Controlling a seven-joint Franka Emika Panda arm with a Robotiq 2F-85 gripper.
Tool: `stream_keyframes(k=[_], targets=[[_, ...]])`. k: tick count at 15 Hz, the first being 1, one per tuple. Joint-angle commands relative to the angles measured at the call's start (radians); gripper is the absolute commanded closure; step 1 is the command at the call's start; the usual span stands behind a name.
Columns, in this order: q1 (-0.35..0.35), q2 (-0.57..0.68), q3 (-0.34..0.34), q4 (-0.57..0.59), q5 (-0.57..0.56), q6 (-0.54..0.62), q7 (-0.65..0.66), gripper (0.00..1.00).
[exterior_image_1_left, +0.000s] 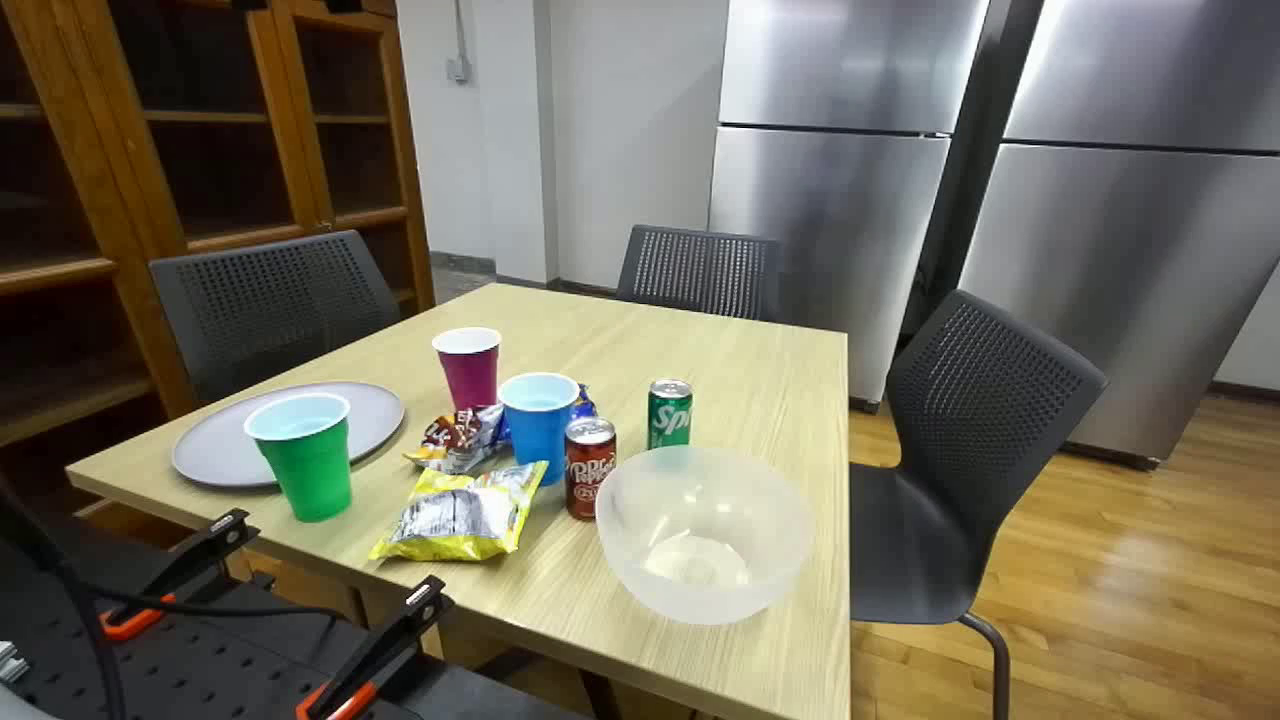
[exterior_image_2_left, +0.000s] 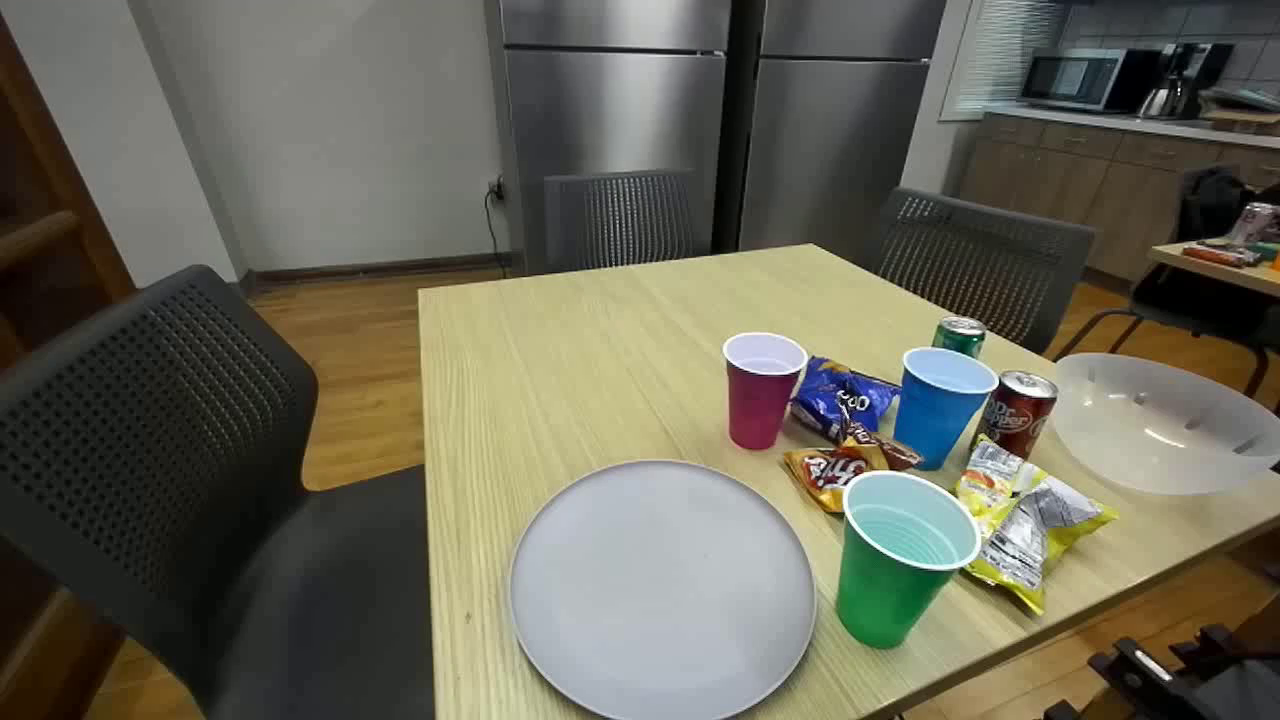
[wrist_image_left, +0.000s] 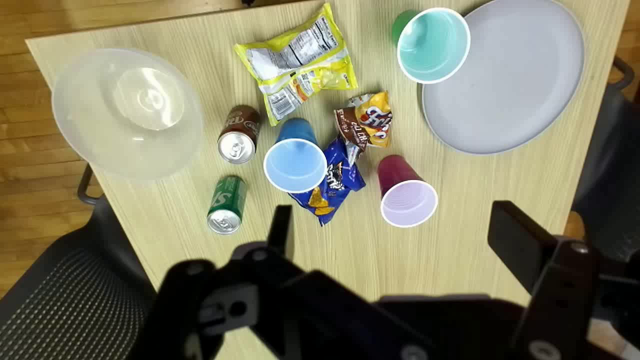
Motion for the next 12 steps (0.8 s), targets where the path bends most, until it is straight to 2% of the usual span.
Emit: stream_keyframes(k=[1,9,12], targets=[[-0.002,0.003,0.001,0.003,0.001,-0.002,-0.002,0.00],[-0.002,0.003,0.001,0.003,0.001,-0.002,-0.002,0.00],[-0.003,0.046,0.004,-0.007,0.002,0.064,-0.001,0.00]])
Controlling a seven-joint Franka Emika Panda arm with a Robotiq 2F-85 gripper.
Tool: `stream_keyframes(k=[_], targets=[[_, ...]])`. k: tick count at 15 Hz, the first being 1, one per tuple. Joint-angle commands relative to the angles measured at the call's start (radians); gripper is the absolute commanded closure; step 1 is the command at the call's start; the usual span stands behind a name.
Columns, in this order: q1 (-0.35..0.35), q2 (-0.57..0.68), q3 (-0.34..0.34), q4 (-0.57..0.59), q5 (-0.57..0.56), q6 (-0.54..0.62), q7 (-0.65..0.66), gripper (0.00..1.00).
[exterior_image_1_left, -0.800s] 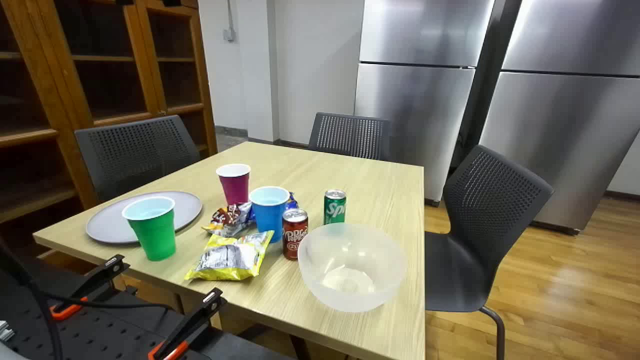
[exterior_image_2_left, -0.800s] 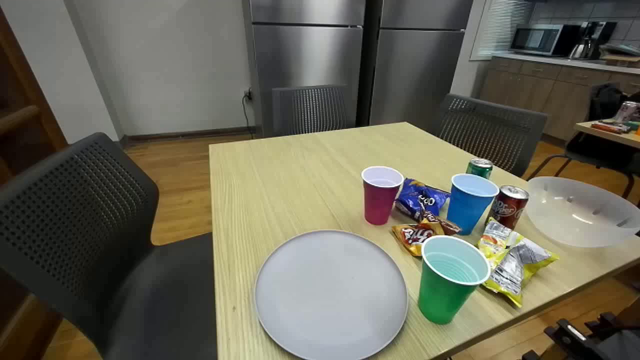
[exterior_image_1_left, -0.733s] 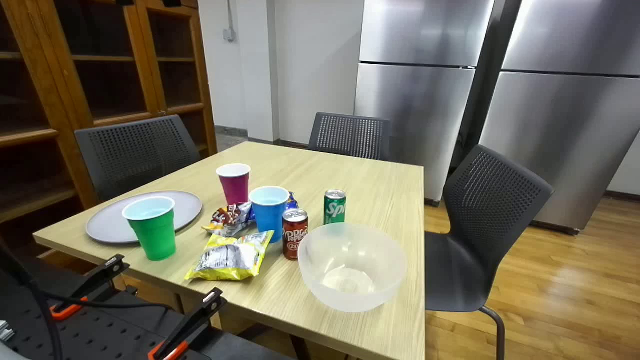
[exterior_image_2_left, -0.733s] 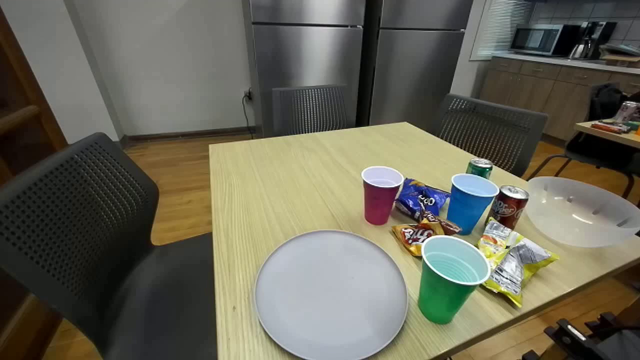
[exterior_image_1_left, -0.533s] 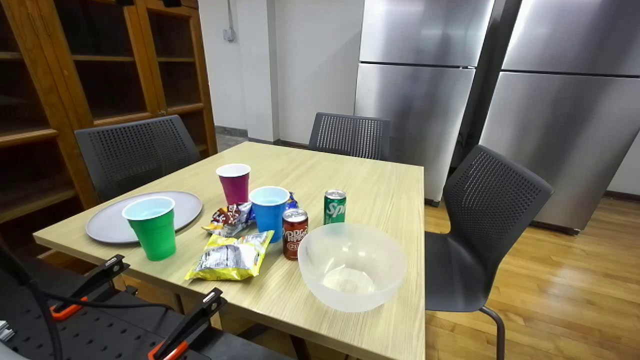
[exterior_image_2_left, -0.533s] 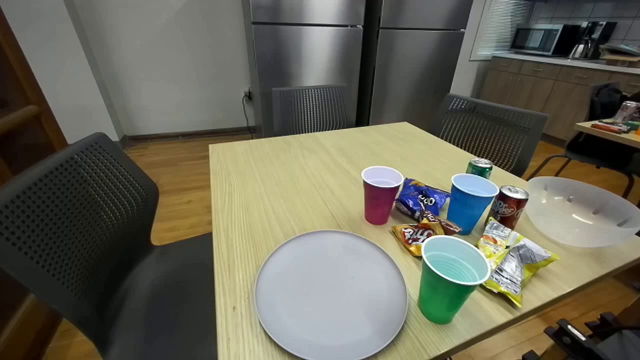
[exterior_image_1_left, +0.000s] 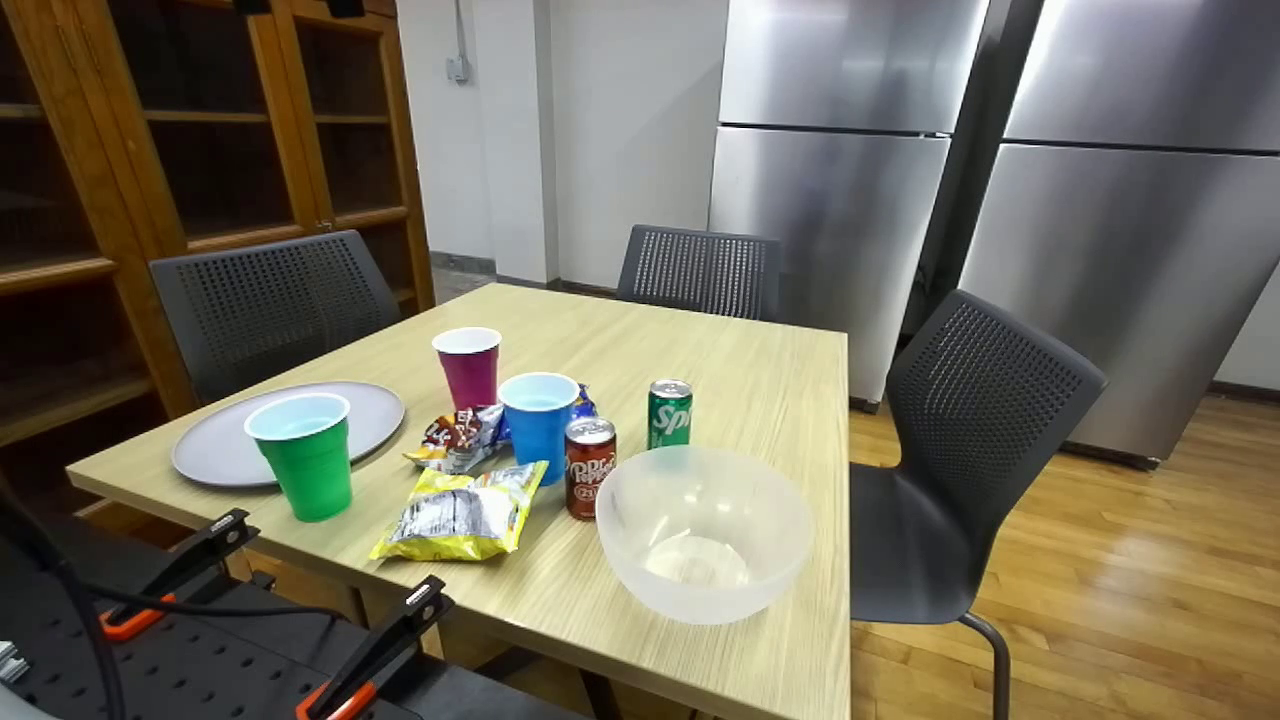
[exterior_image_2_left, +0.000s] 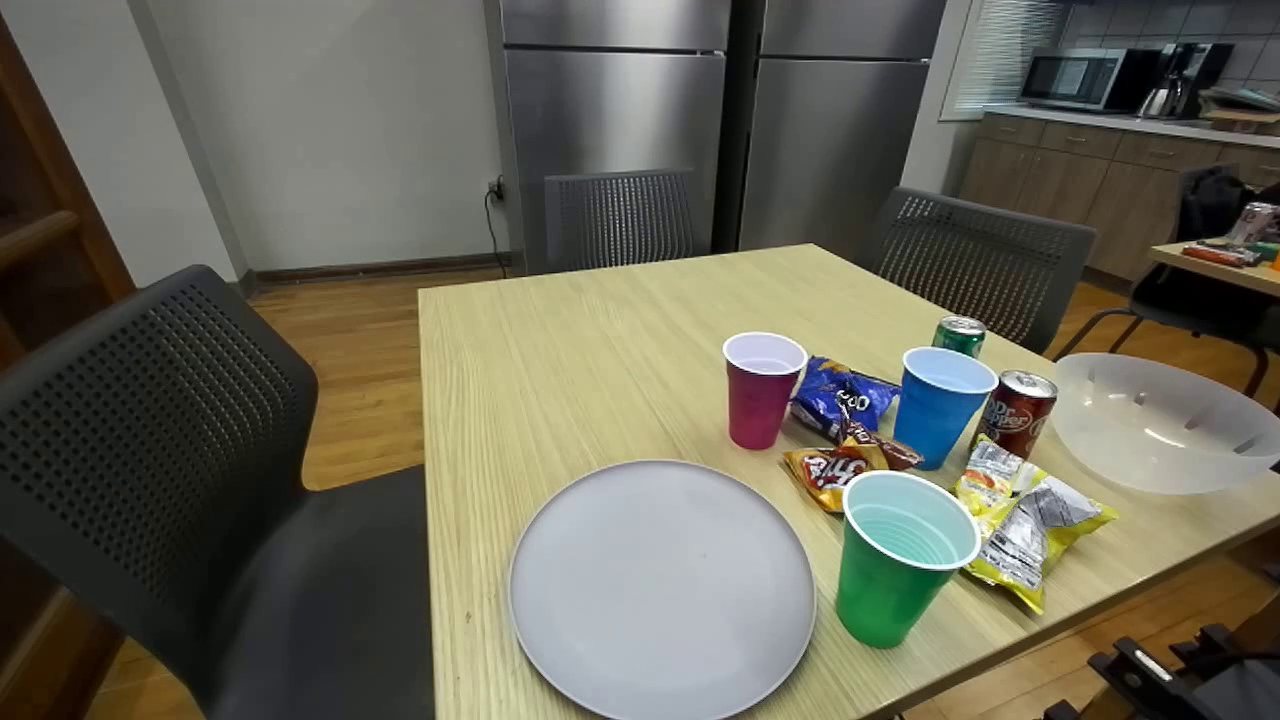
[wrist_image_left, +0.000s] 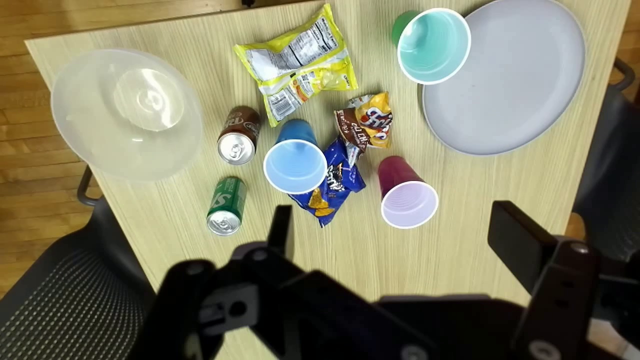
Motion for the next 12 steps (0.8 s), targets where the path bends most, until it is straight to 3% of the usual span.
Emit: stream_keyframes(k=[1,12], targets=[[-0.001,0.052,0.005,-0.008,0.005,0.079,0.001,0.00],[0.018,0.351,0.053,0.005,0.004,0.334,0.040,0.00]])
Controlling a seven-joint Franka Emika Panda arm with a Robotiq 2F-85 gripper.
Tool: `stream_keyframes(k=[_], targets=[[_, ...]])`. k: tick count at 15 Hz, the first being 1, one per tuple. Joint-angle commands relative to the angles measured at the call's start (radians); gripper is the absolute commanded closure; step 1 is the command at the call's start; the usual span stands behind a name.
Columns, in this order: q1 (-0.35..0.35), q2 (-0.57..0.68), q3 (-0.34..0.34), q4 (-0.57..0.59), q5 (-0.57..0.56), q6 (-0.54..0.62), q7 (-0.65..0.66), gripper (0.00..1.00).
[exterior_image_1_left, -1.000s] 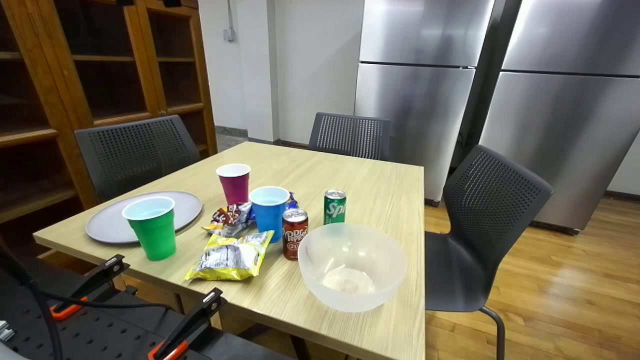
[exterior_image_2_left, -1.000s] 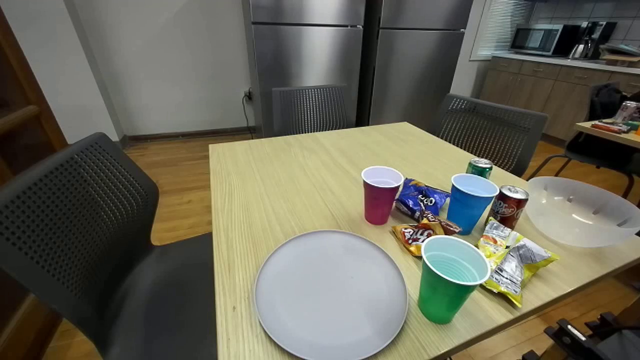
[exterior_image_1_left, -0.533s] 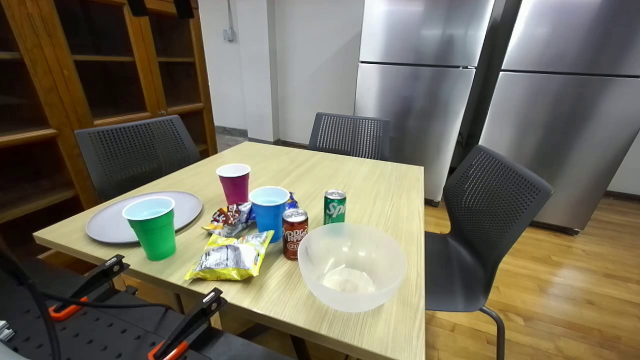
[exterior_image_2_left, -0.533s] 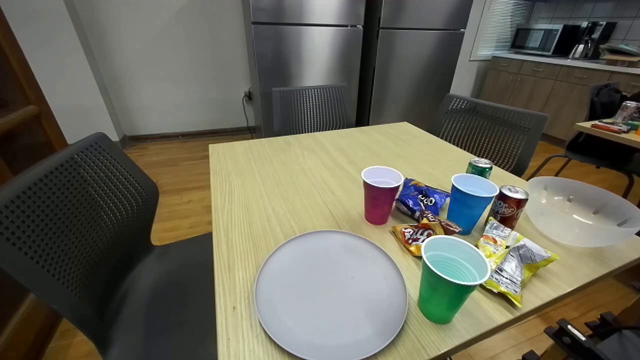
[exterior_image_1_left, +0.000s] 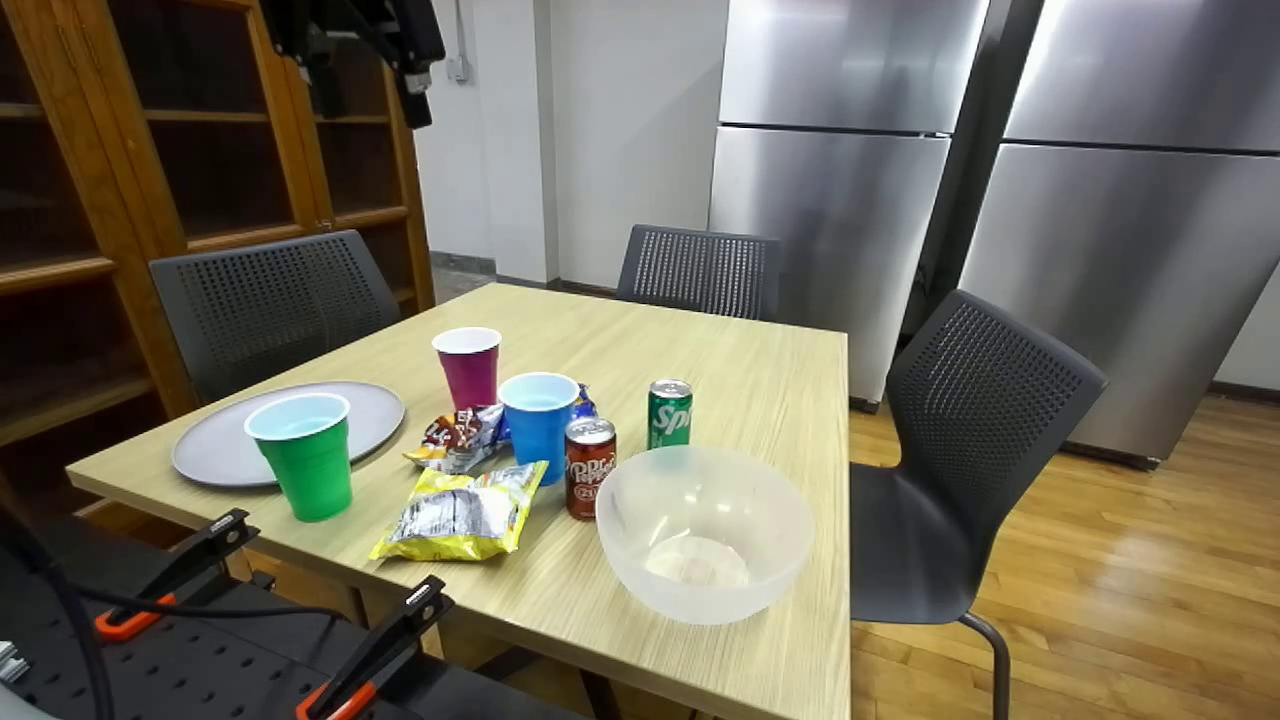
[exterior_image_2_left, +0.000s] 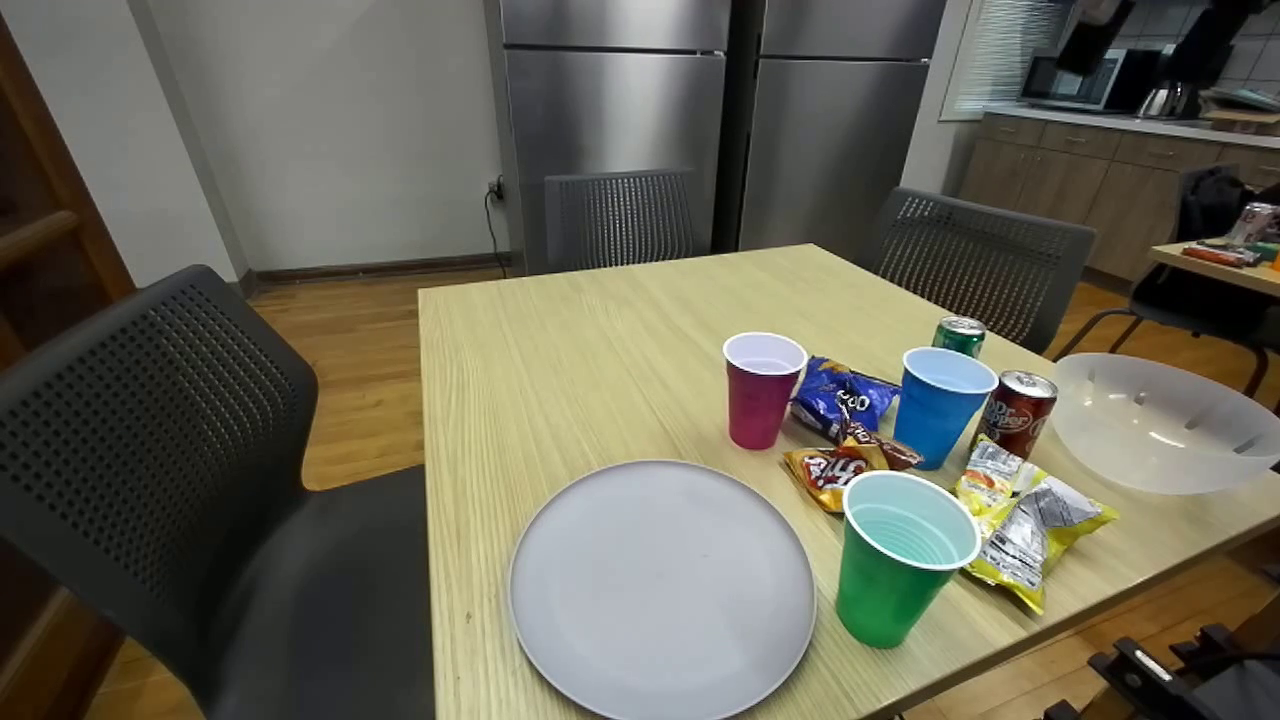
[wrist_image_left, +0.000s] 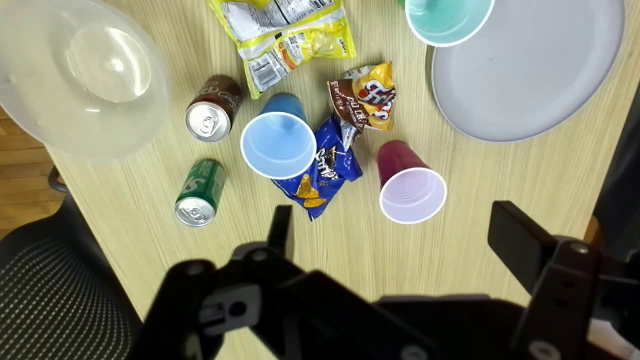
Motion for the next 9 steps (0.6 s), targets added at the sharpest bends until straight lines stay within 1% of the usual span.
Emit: stream_keyframes(k=[1,6,9], targets=[[0.008,0.119,0.035,0.033,0.002,0.063,0.044,0.00],[0.013,0.236,0.067,0.075,-0.008,0.105,0.090,0.00],[0.002,0.299,0.086,0.113,-0.025,0.116,0.139,0.00]])
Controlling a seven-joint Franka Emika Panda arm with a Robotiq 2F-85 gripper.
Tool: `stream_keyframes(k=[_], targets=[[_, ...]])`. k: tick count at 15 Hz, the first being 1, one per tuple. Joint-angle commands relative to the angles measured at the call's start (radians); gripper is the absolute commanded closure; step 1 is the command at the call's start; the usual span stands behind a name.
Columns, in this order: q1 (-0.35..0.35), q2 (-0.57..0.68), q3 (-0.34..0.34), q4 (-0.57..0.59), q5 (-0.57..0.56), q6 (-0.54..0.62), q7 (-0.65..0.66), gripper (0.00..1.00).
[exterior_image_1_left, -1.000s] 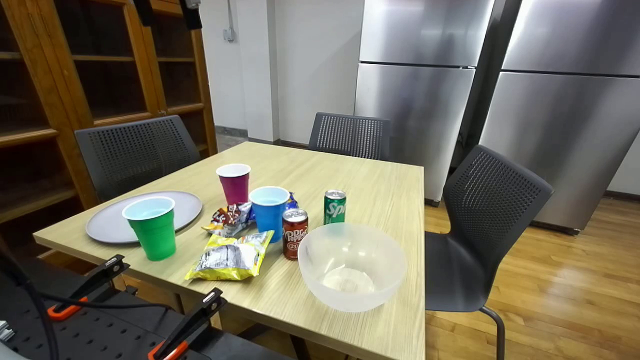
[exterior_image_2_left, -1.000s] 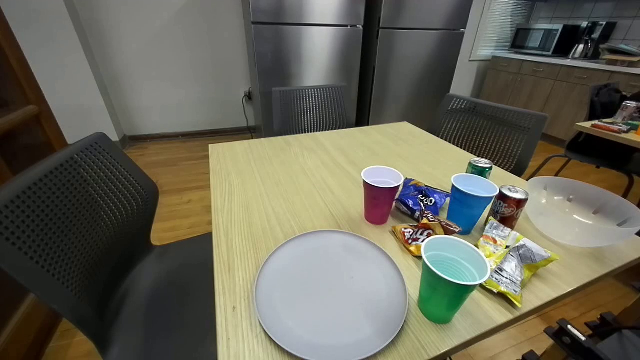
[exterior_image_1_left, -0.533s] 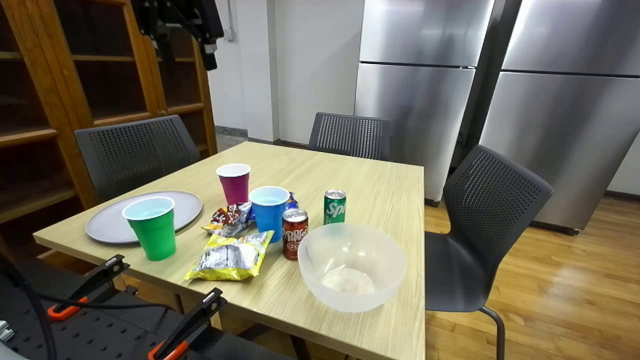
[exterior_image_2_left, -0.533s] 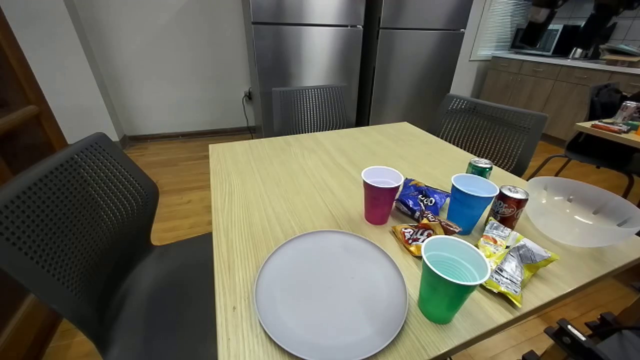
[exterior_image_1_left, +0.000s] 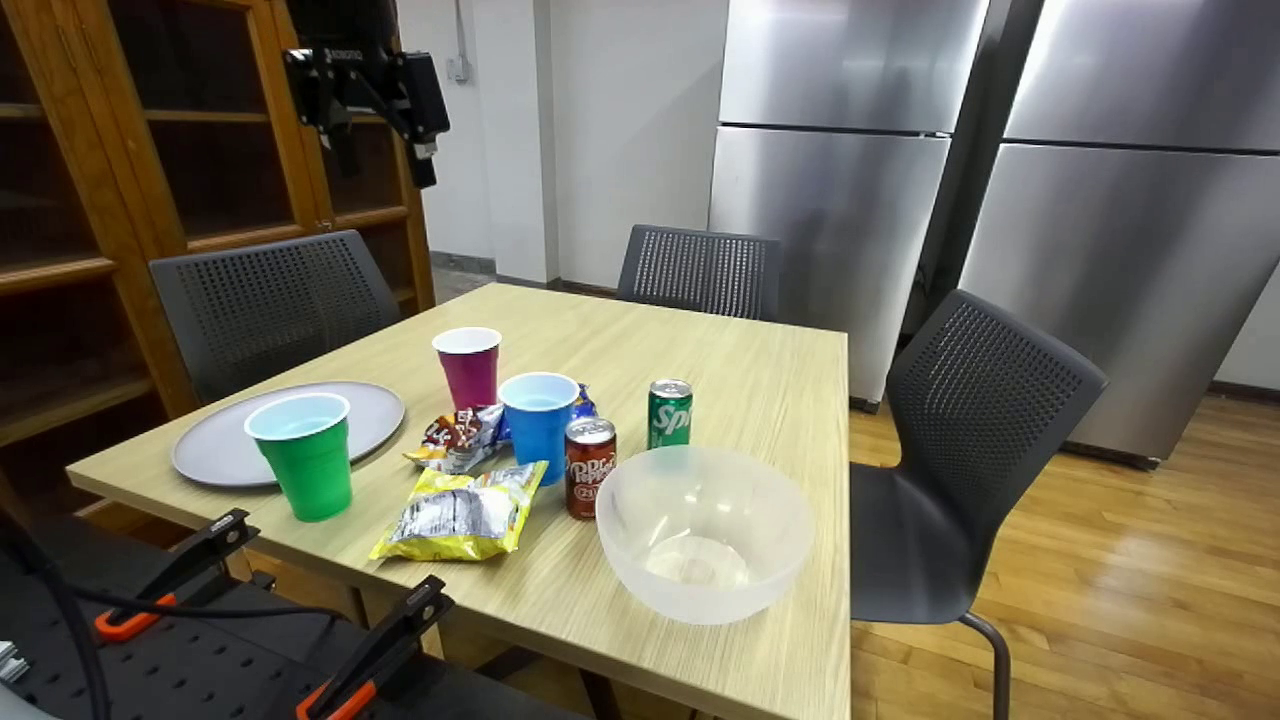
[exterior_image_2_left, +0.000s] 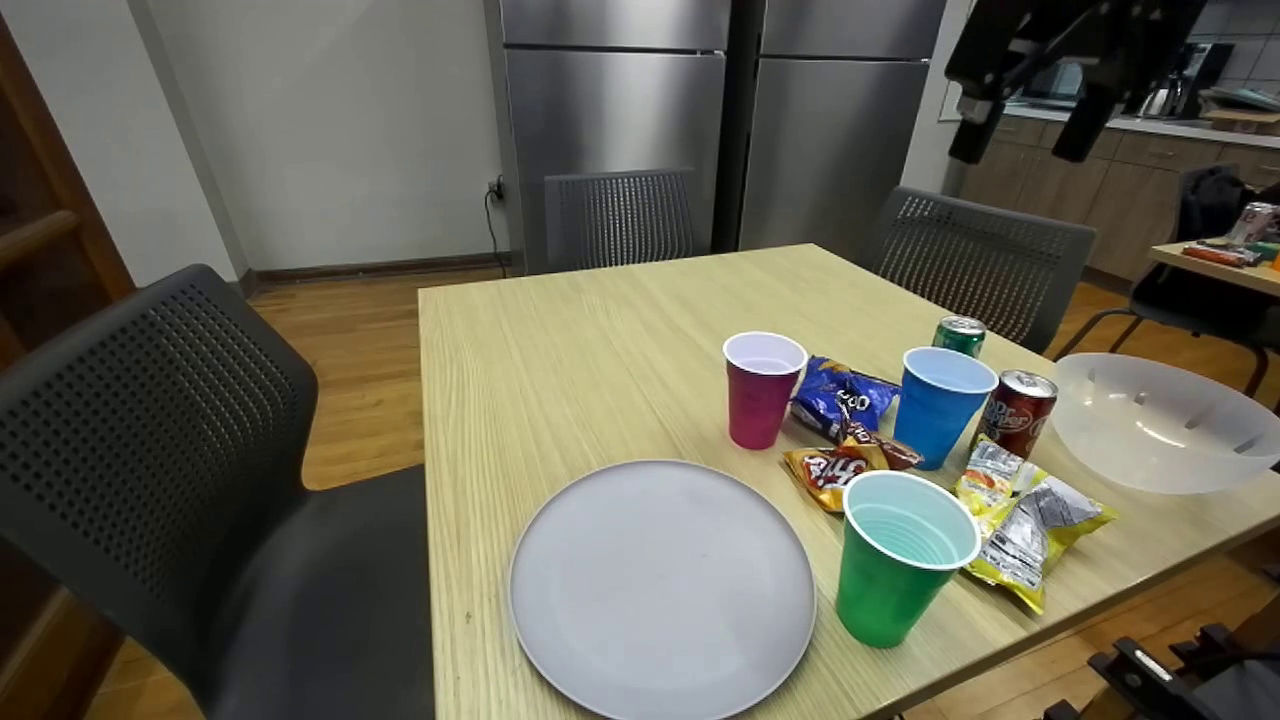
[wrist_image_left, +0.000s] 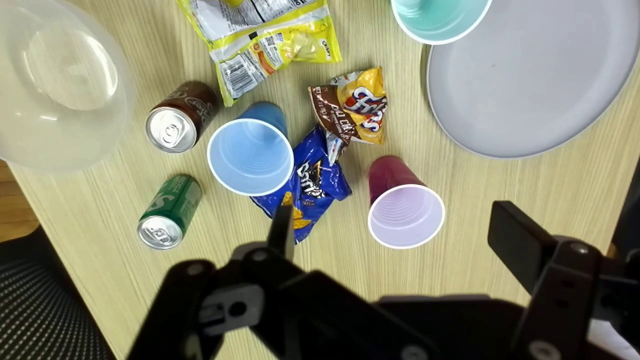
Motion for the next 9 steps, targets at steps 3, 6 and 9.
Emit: stream_keyframes(k=[3,6,9], targets=[[0.006,0.054,0.002,0.033,-0.006,0.004,0.031,0.00],[0.006,0.069,0.003,0.044,-0.006,0.005,0.035,0.00],[0.006,0.069,0.003,0.045,-0.006,0.005,0.035,0.00]])
